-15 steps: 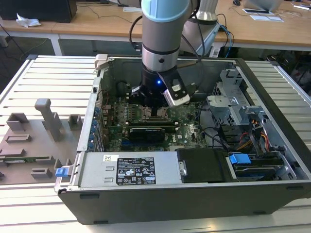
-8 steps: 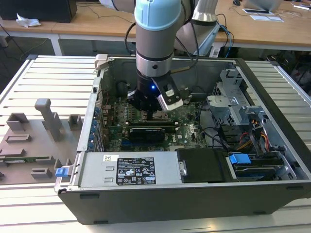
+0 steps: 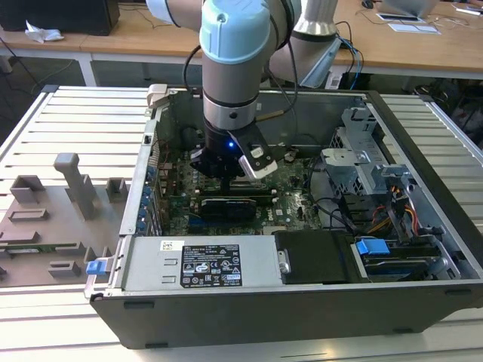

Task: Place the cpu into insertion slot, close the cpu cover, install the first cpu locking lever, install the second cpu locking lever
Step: 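Install the second cpu locking lever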

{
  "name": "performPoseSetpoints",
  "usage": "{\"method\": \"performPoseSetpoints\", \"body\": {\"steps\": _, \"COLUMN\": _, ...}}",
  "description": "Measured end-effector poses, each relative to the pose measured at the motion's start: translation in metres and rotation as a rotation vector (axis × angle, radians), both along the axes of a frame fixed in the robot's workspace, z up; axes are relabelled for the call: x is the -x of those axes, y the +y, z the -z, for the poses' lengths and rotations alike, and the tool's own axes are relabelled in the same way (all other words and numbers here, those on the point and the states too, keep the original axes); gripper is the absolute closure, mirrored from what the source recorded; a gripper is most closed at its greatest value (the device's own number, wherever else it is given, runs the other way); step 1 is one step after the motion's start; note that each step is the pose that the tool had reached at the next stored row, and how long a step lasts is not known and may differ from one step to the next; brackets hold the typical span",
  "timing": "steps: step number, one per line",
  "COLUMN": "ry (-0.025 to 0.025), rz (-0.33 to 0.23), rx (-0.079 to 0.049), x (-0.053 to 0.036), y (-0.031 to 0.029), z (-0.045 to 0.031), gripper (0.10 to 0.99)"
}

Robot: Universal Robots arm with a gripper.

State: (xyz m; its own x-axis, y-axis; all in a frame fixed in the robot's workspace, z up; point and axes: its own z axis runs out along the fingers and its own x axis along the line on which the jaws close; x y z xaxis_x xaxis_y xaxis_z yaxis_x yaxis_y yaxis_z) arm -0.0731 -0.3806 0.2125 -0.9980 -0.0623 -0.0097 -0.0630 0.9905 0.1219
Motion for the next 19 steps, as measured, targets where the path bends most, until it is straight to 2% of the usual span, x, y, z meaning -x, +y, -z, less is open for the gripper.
{"method": "performPoseSetpoints", "body": {"steps": 2, "ry": 0.0001, "rz": -0.006, "rx": -0.005, "x": 0.0028, "y": 0.0, "z": 0.0005, "gripper": 0.98}}
{"method": "performPoseSetpoints", "body": {"steps": 7, "ry": 0.0, "rz": -0.015, "rx": -0.016, "x": 0.0162, "y": 0.0, "z": 0.0022, "gripper": 0.98}}
{"method": "performPoseSetpoints", "body": {"steps": 9, "ry": 0.0002, "rz": -0.023, "rx": -0.017, "x": 0.0168, "y": 0.0018, "z": 0.005, "gripper": 0.98}}
{"method": "performPoseSetpoints", "body": {"steps": 13, "ry": 0.0003, "rz": -0.043, "rx": -0.018, "x": 0.0168, "y": 0.0105, "z": 0.0078, "gripper": 0.98}}
{"method": "performPoseSetpoints", "body": {"steps": 16, "ry": 0.0003, "rz": -0.057, "rx": -0.019, "x": 0.0168, "y": 0.0112, "z": 0.0127, "gripper": 0.98}}
{"method": "performPoseSetpoints", "body": {"steps": 19, "ry": 0.0007, "rz": -0.066, "rx": -0.023, "x": 0.0169, "y": 0.0111, "z": 0.0141, "gripper": 0.98}}
